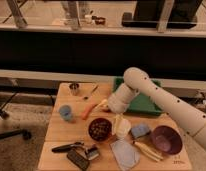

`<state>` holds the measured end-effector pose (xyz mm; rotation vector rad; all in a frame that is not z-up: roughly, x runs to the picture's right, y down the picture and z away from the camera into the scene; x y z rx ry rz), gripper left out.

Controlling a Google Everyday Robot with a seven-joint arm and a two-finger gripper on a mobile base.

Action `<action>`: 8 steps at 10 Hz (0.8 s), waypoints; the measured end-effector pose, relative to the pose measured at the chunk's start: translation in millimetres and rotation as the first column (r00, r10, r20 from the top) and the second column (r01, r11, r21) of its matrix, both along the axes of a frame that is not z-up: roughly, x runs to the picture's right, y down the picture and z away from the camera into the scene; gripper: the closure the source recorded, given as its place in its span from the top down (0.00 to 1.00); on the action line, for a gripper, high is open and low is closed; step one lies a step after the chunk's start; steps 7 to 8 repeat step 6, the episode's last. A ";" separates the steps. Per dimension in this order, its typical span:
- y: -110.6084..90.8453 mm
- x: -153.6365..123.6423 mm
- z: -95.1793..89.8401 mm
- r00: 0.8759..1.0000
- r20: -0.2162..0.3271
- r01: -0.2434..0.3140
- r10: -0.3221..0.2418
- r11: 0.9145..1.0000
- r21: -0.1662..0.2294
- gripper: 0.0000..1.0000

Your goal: Place grapes in red bowl

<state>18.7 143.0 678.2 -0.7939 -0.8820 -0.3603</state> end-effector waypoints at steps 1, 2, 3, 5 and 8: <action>-2.8 -0.5 -3.7 1.000 0.005 -0.005 0.005 1.000 0.001 0.80; -4.5 -1.4 -6.5 1.000 0.009 -0.008 0.008 1.000 0.001 0.80; -5.5 -2.0 -8.2 1.000 0.013 -0.010 0.010 1.000 0.001 0.80; -6.8 -1.6 -10.5 1.000 0.014 -0.012 0.012 1.000 0.001 0.80; -7.2 -1.8 -11.1 1.000 0.015 -0.012 0.012 1.000 0.001 0.80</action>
